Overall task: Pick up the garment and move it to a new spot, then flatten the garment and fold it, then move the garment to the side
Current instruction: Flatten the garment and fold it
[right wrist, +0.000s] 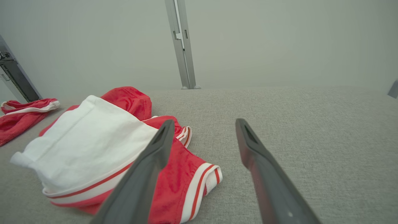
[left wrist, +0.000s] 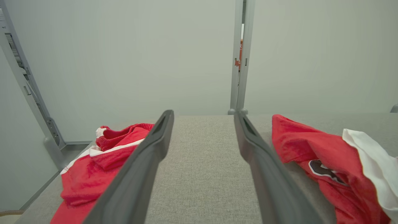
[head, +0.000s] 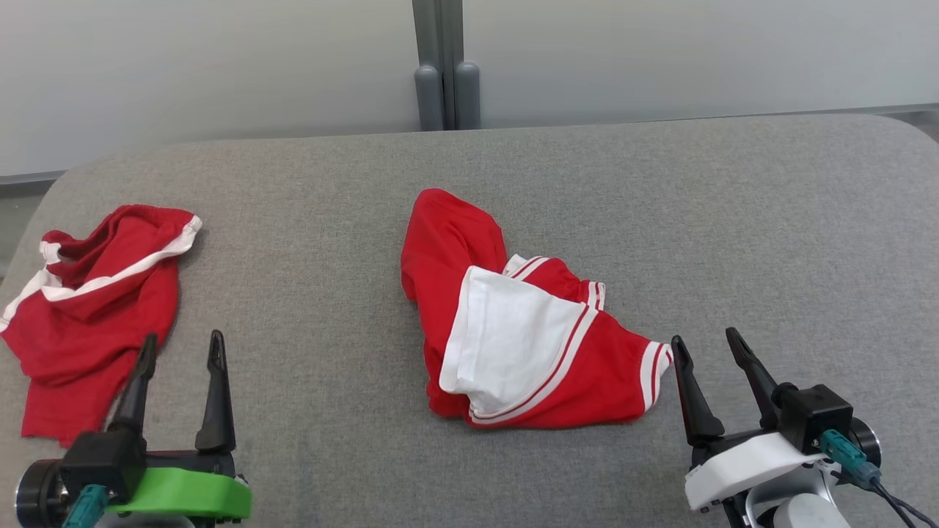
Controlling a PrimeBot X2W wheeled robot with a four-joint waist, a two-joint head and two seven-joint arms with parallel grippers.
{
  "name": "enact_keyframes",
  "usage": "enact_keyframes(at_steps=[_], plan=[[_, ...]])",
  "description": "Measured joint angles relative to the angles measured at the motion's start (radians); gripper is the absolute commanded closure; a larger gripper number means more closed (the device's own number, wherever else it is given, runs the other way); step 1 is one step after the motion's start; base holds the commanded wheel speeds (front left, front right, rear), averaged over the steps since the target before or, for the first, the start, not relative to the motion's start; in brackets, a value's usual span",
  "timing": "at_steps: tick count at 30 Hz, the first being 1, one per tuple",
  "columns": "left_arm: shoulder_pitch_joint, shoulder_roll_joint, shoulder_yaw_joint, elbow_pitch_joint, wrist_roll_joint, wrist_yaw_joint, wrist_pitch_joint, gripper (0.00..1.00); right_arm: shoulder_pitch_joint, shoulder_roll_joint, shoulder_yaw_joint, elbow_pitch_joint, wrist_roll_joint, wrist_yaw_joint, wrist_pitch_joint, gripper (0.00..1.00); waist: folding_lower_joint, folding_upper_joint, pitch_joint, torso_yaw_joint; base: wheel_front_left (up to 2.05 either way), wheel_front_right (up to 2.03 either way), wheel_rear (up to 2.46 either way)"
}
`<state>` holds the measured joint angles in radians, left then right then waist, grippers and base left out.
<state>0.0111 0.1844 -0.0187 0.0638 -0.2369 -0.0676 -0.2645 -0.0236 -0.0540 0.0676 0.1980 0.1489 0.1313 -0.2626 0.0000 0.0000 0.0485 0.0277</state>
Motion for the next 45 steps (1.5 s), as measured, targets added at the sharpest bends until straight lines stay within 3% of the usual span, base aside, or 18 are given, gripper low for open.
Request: enact_keyframes(at_steps=[10,19,26,35,45], plan=[[0.003,-0.040,0.018,0.106,0.049,-0.046,0.000,0.00,-0.001,-0.005,0.009,0.007,0.002,0.000,0.000,0.00,0.0000,0.0000,-0.002,0.005,0.00,0.00,0.00],[0.000,-0.041,0.032,0.161,0.053,-0.056,0.000,0.00,-0.001,-0.009,0.019,0.022,0.001,0.000,0.000,0.00,0.0000,0.0000,-0.019,0.020,0.00,0.00,0.00],[0.000,-0.043,0.033,0.165,0.060,-0.060,0.000,0.00,-0.040,-0.029,0.083,0.033,-0.001,0.000,0.006,0.00,0.0000,0.0000,-0.035,0.035,0.00,0.00,0.00],[-0.016,-0.052,0.027,0.180,0.062,-0.061,0.000,0.00,-0.274,-0.092,0.270,0.123,0.031,0.000,0.070,0.00,0.0000,0.0000,-0.025,0.048,0.00,0.00,0.00],[-0.060,-0.076,-0.014,0.182,0.062,-0.061,0.000,0.00,-0.566,-0.102,0.525,0.403,0.183,0.000,0.157,0.00,0.0000,0.0000,0.003,0.112,0.00,0.00,0.00]])
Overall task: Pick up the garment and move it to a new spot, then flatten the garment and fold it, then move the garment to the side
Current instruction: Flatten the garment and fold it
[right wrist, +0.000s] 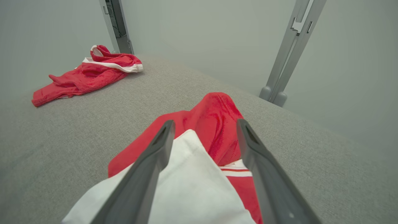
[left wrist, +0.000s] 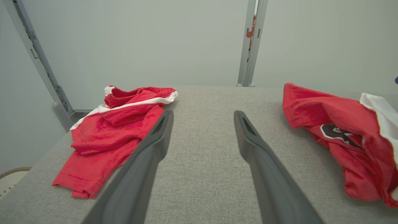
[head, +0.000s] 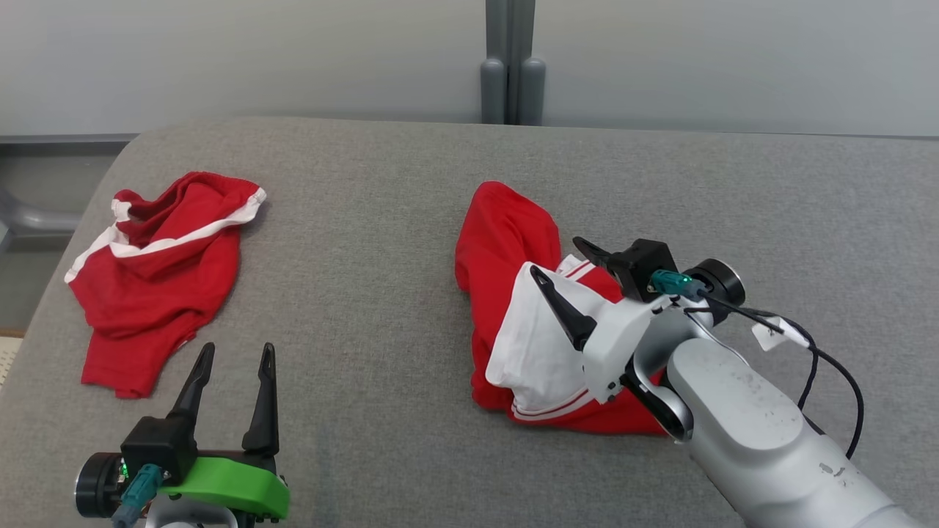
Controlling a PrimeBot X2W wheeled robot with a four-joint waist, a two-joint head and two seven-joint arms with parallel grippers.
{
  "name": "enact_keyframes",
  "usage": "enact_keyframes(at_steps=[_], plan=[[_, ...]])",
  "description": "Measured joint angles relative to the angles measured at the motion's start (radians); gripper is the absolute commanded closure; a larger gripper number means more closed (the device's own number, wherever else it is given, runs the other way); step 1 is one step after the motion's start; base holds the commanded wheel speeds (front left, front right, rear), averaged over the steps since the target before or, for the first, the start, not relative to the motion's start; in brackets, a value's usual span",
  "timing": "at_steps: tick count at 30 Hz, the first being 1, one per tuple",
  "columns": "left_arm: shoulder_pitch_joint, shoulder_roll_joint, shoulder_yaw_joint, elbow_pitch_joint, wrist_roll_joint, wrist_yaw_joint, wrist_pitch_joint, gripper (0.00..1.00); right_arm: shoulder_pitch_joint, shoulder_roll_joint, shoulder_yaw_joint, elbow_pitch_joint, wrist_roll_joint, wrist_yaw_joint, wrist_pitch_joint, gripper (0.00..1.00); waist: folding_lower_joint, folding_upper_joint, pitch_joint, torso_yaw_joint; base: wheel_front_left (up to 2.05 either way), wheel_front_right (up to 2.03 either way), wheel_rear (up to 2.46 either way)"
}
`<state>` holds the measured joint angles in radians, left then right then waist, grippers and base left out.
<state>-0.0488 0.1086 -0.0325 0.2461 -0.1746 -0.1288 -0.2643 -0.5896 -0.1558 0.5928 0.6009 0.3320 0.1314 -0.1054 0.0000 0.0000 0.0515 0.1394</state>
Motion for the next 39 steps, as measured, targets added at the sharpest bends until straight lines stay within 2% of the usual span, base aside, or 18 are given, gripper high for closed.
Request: enact_keyframes(at_steps=[7,8,9,16,25,29,34,39], plan=[[-0.008,-0.011,-0.014,-0.002,-0.002,0.000,0.000,0.00,-0.085,-0.012,0.129,0.174,0.126,0.000,0.029,0.00,0.0000,0.0000,0.011,0.047,0.00,0.00,0.00],[-0.008,-0.012,-0.015,-0.003,-0.003,0.000,0.000,0.00,-0.093,-0.014,0.147,0.193,0.147,0.000,0.039,0.46,0.0000,0.0000,0.014,0.052,0.00,0.00,0.00],[-0.008,-0.014,-0.016,-0.004,-0.003,0.000,0.000,0.00,-0.099,-0.016,0.164,0.206,0.172,0.000,0.043,1.00,0.0000,0.0000,0.016,0.057,0.00,0.00,0.00],[-0.008,-0.022,-0.004,-0.007,-0.005,0.000,0.000,0.00,-0.132,-0.038,0.258,0.242,0.298,0.000,0.024,1.00,0.0000,0.0000,0.030,0.056,0.00,0.00,0.00],[-0.007,-0.026,0.009,-0.008,-0.003,0.000,0.000,0.00,-0.146,-0.105,0.268,0.219,0.354,0.000,-0.136,1.00,0.0000,0.0000,0.022,0.010,0.00,0.00,0.00],[0.000,-0.026,0.016,-0.010,-0.002,0.000,0.000,0.00,-0.105,-0.155,0.195,0.160,0.345,0.000,-0.155,1.00,0.0000,0.0000,0.012,-0.020,0.00,0.00,0.00],[0.004,-0.025,0.024,-0.015,0.000,0.000,0.000,0.00,0.006,-0.239,-0.026,-0.005,0.256,0.000,-0.157,1.00,0.0000,0.0000,0.005,-0.063,0.00,0.00,0.00],[0.007,-0.023,0.028,-0.018,0.000,0.000,0.000,0.00,0.150,-0.287,-0.233,-0.137,0.162,0.000,-0.157,1.00,0.0000,0.0000,0.003,-0.099,0.00,0.00,0.00]])
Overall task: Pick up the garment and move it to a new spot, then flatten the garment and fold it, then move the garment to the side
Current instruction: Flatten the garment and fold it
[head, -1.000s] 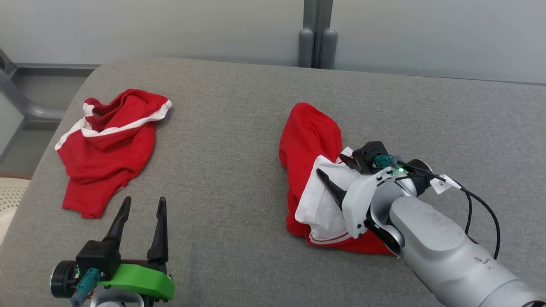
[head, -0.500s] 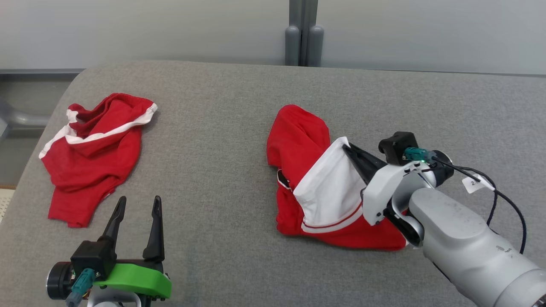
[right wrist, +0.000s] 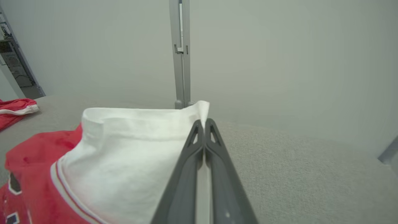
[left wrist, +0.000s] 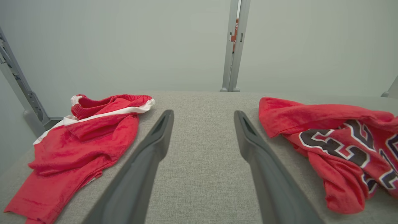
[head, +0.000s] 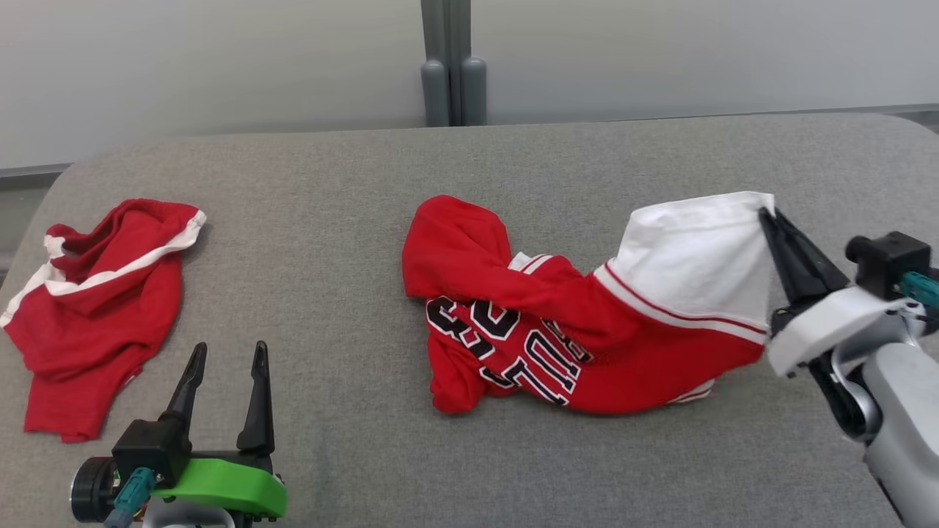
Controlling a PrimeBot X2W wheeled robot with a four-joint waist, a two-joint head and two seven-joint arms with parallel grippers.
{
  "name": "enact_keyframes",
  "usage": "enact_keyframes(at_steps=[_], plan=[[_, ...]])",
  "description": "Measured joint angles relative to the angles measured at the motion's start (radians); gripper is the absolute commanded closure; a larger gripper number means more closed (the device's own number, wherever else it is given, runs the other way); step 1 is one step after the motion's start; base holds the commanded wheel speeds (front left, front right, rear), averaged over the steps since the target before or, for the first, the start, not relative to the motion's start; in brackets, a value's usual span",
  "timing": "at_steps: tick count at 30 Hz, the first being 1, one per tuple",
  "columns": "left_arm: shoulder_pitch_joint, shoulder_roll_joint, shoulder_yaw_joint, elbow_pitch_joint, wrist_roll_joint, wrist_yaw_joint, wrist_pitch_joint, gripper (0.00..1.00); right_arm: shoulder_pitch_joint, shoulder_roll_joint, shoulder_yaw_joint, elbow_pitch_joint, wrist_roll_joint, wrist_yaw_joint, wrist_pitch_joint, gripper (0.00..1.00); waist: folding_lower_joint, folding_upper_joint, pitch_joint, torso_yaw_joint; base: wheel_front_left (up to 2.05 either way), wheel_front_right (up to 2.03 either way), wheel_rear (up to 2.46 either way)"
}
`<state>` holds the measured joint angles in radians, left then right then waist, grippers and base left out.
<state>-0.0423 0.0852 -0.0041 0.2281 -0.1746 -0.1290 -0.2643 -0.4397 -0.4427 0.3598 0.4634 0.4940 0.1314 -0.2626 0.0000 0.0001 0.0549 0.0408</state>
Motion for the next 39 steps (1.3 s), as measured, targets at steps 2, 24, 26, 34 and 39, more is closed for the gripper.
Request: enact_keyframes(at_steps=[2,24,26,34,39], plan=[[0.000,0.000,-0.002,0.001,0.000,0.000,0.000,0.00,0.061,-0.008,-0.081,-0.051,-0.029,0.000,0.000,1.00,0.0000,0.0000,0.000,-0.013,0.00,0.00,0.00],[0.006,0.011,-0.012,0.007,0.000,0.000,0.000,0.00,0.489,0.207,-0.406,-0.282,-0.165,0.000,0.000,0.00,0.0000,0.0000,-0.020,-0.049,0.00,0.00,0.00],[0.006,0.012,-0.013,0.007,-0.001,0.000,0.000,0.00,0.479,0.227,-0.416,-0.331,-0.190,0.000,0.000,0.00,0.0000,0.0000,-0.023,-0.049,0.00,0.00,0.00],[-0.016,0.017,-0.027,0.024,-0.002,0.000,0.000,0.00,0.478,0.289,-0.391,-0.389,-0.232,0.000,0.000,0.00,-0.0001,0.0000,-0.018,-0.047,0.00,0.00,0.00],[-0.117,0.041,-0.077,0.046,-0.004,0.000,0.000,0.00,0.464,0.298,-0.357,-0.383,-0.233,0.000,0.000,0.00,-0.0001,0.0000,0.003,-0.060,0.00,0.00,0.00]])
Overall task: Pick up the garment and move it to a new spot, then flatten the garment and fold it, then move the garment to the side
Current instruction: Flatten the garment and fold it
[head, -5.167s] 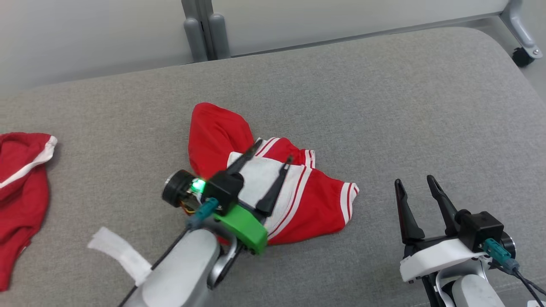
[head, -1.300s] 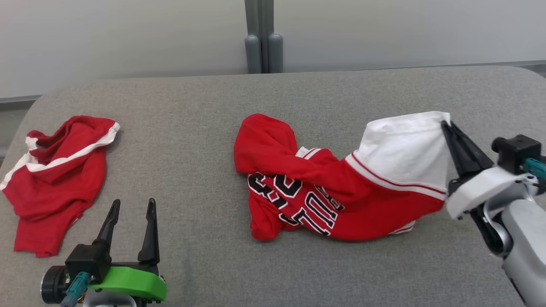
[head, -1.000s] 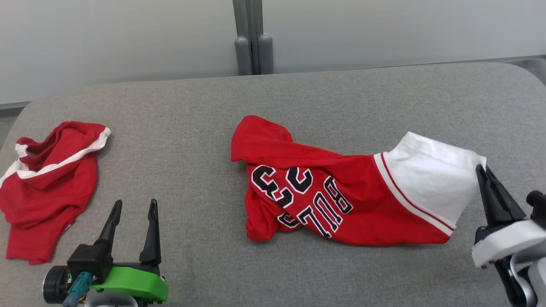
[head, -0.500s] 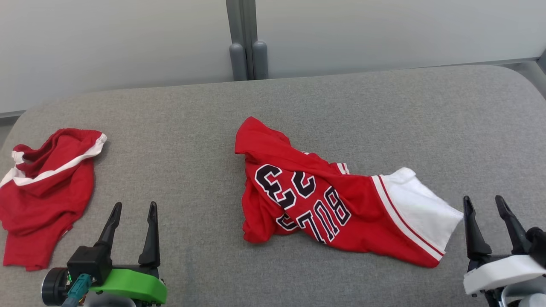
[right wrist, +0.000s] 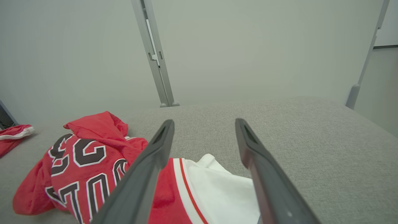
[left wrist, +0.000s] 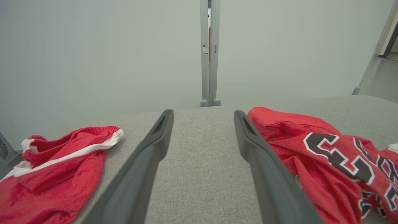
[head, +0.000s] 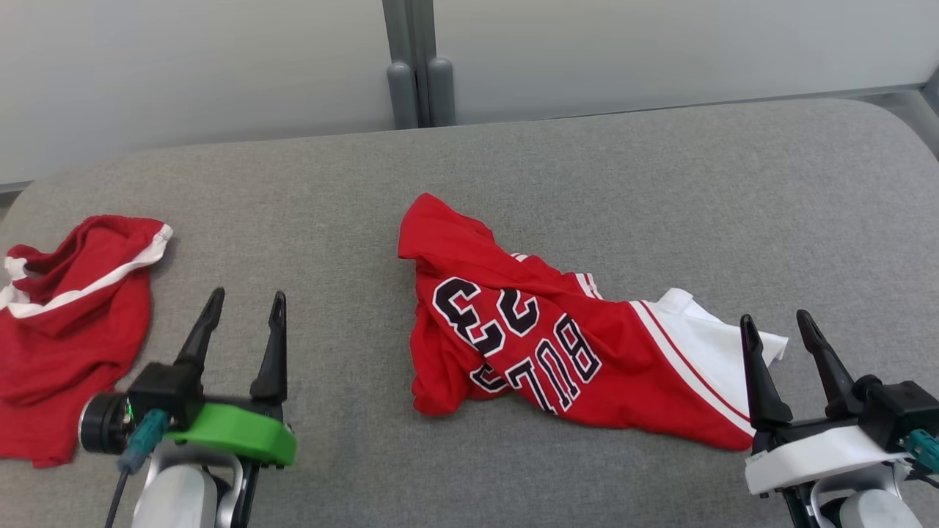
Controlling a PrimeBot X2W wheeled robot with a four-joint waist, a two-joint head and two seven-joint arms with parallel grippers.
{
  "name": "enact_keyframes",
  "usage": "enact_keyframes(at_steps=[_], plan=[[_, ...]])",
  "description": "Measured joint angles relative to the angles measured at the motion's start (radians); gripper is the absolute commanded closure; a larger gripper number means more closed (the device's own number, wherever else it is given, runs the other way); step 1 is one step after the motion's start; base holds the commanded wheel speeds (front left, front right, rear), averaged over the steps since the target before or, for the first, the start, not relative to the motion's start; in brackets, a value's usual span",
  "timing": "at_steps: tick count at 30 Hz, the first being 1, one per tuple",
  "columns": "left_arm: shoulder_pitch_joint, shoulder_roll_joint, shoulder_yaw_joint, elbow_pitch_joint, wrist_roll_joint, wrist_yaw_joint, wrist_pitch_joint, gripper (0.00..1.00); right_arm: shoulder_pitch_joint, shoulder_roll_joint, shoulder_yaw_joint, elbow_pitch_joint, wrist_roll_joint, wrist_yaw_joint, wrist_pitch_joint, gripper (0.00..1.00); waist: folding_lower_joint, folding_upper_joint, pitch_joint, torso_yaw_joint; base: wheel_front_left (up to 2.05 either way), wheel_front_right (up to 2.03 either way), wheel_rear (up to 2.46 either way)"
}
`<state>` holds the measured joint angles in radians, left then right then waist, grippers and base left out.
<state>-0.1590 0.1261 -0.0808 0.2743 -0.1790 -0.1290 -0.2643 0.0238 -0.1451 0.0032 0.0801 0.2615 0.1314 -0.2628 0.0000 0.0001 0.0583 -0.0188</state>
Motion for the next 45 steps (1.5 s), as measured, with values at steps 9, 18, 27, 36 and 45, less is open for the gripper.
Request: enact_keyframes(at_steps=[9,18,27,36,45], plan=[[-0.268,0.072,-0.145,0.136,-0.044,0.000,0.000,0.00,-0.057,0.007,0.027,0.009,0.002,0.000,0.000,0.00,0.0000,0.0000,0.055,-0.062,0.00,0.00,0.00],[-0.402,0.129,-0.312,0.328,-0.128,0.000,0.004,0.00,-0.077,0.023,0.005,0.008,0.002,0.000,0.000,0.00,0.0000,0.0000,0.116,-0.140,0.00,0.00,0.00],[-0.417,0.159,-0.424,0.442,-0.200,0.000,0.003,0.00,-0.082,0.033,-0.011,-0.002,0.008,0.000,0.000,0.00,0.0000,0.0000,0.167,-0.174,0.00,0.00,0.00],[-0.470,0.143,-0.515,0.515,-0.274,-0.001,0.002,0.00,-0.107,0.035,0.007,0.001,0.011,0.000,0.000,0.00,0.0000,0.0000,0.182,-0.194,0.00,0.00,0.00],[-0.522,0.123,-0.626,0.606,-0.361,-0.002,0.000,1.00,-0.109,0.034,0.007,0.004,0.017,0.000,0.000,0.00,0.0000,0.0000,0.186,-0.218,0.00,0.00,0.00]])
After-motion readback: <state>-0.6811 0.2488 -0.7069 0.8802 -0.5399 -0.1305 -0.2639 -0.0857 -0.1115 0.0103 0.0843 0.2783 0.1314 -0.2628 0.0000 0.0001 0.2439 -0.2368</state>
